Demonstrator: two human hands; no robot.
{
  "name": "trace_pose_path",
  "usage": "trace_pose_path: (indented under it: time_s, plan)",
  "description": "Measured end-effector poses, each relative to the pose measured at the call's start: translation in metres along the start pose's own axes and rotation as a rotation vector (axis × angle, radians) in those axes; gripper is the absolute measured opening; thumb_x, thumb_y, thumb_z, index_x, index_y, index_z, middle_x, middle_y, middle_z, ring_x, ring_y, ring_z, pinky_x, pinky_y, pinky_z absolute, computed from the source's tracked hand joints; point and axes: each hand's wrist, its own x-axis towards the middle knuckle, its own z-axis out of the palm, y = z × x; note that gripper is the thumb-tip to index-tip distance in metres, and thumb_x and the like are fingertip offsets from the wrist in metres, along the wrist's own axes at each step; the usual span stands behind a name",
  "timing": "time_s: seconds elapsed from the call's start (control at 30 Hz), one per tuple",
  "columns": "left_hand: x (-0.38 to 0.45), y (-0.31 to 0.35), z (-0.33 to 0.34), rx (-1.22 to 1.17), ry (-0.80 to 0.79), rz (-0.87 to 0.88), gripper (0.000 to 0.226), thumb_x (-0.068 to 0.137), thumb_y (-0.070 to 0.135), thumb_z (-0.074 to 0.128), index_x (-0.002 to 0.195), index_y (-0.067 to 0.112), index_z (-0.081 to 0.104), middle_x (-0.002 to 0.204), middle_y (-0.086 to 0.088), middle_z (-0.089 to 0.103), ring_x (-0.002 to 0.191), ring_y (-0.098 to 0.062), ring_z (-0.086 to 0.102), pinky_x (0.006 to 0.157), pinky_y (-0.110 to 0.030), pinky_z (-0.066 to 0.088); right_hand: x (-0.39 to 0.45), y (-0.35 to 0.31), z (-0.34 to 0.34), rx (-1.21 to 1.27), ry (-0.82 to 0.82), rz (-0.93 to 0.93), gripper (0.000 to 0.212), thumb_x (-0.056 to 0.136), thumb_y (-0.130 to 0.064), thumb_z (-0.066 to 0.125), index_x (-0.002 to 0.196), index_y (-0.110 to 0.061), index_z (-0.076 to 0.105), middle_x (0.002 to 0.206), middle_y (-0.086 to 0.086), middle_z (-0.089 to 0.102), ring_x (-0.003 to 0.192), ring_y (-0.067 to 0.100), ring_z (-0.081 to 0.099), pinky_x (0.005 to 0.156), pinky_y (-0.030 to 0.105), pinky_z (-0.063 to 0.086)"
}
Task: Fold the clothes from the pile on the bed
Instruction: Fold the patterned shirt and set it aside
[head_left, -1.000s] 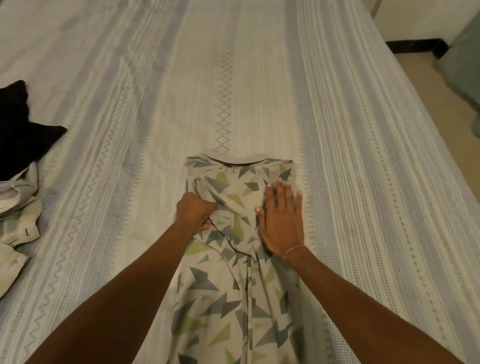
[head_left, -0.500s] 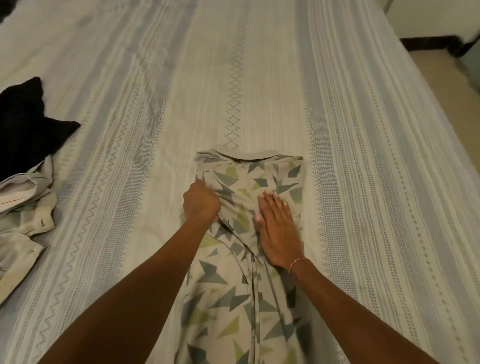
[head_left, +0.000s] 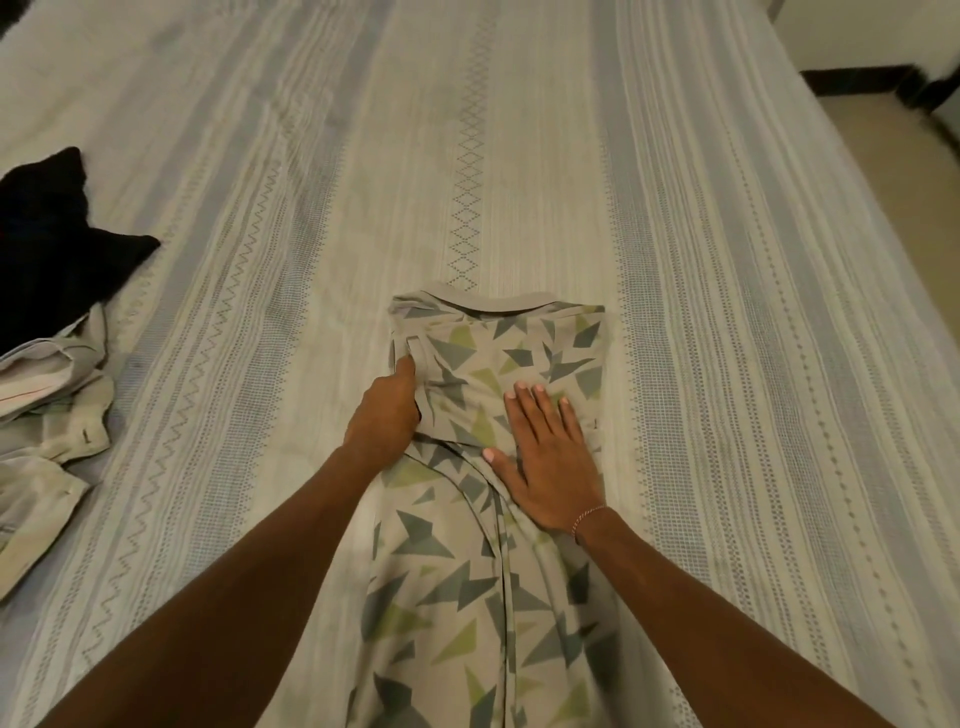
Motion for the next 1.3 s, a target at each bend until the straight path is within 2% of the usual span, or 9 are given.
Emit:
trace_pose_path:
  time_s: [0.13,0.37,0.53,0.63,0.73,0.9,1.07,1.17,1.3]
  plan:
    - [0.005,0.01,0.003,-0.265,0.114,-0.179,0.02,0.103,0.013,0.046,0.084,0.005,0.048,0.069,-0.002,0.048,0.063,-0.018,0.048,0.051,-0.026,0.034,0.001,-0.003,-0.001,-0.048,-0.032,0.012,0.08,0.101,-0.067,0.013,0.161,-0.014,0.014,0.168,0.007,0.007,0.156,0.023,-0.005,0.125,0.052,-0.001]
    - [0.003,0.056,-0.01,-0.266,0.238,-0.169,0.022,0.101,0.024,0.049,0.082,0.011,0.051,0.068,0.001,0.053,0.059,-0.013,0.048,0.051,-0.027,0.031,0.012,-0.009,-0.018,0.292,-0.13,0.131,0.065,0.104,-0.059,0.002,0.161,-0.029,0.0,0.164,-0.012,-0.014,0.151,0.015,-0.025,0.123,0.04,-0.016]
    - [-0.007,0.136,-0.013,-0.065,0.211,0.075,0.022,0.104,0.031,0.045,0.086,0.02,0.052,0.069,0.006,0.052,0.059,-0.012,0.051,0.052,-0.024,0.035,0.02,-0.007,-0.073,1.356,0.146,0.581,0.051,0.104,-0.058,0.034,0.134,-0.028,0.063,0.132,-0.003,0.066,0.126,0.015,0.059,0.108,0.042,0.047]
    - [-0.014,0.171,0.0,0.069,0.043,0.137,0.029,0.104,0.031,0.043,0.094,0.018,0.066,0.086,-0.002,0.067,0.08,-0.021,0.066,0.068,-0.034,0.05,0.032,0.016,-0.084,1.654,0.191,0.788,0.044,0.1,-0.051,0.052,0.115,-0.015,0.074,0.105,0.008,0.077,0.099,0.02,0.073,0.09,0.042,0.058]
    - [-0.017,0.17,0.02,0.253,0.003,0.095,0.024,0.099,0.021,0.051,0.118,0.01,0.061,0.119,-0.012,0.062,0.114,-0.03,0.056,0.096,-0.042,0.048,0.038,0.031,-0.068,1.468,0.106,0.806,0.039,0.1,-0.041,0.058,0.113,-0.005,0.065,0.108,0.024,0.071,0.104,0.039,0.07,0.092,0.059,0.055]
    - [-0.018,0.129,0.051,0.269,0.068,0.197,0.053,0.105,0.026,0.037,0.153,0.007,0.027,0.158,-0.016,0.031,0.145,-0.03,0.03,0.119,-0.042,0.028,0.038,0.039,-0.058,1.183,0.129,0.588,0.025,0.108,-0.028,0.043,0.107,-0.014,0.063,0.105,0.006,0.071,0.097,0.014,0.067,0.085,0.023,0.054]
    - [-0.011,0.098,0.063,0.376,-0.087,0.233,0.074,0.1,0.056,0.001,0.158,0.011,-0.01,0.168,-0.008,-0.011,0.154,-0.023,-0.014,0.126,-0.046,-0.002,0.047,0.046,-0.053,0.718,0.254,0.504,0.02,0.107,-0.027,0.045,0.116,-0.018,0.061,0.089,0.001,0.066,0.075,0.012,0.058,0.073,0.032,0.045]
    - [-0.011,0.087,0.067,0.479,-0.092,0.26,0.08,0.096,0.063,-0.009,0.155,0.009,-0.017,0.166,-0.011,-0.019,0.152,-0.024,-0.022,0.125,-0.048,-0.007,0.044,0.038,-0.05,0.255,0.373,0.412,0.055,0.105,-0.028,0.048,0.155,-0.013,0.03,0.129,0.011,0.058,0.114,0.026,0.056,0.089,0.04,0.051]
    - [-0.009,0.081,0.069,0.572,-0.047,0.281,0.086,0.093,0.062,-0.011,0.155,0.003,-0.017,0.163,-0.018,-0.023,0.15,-0.028,-0.026,0.124,-0.05,-0.008,0.036,0.033,-0.027,0.001,0.075,0.133,0.061,0.105,-0.04,0.012,0.16,-0.017,0.017,0.168,0.011,0.011,0.155,0.029,0.006,0.124,0.053,0.016]
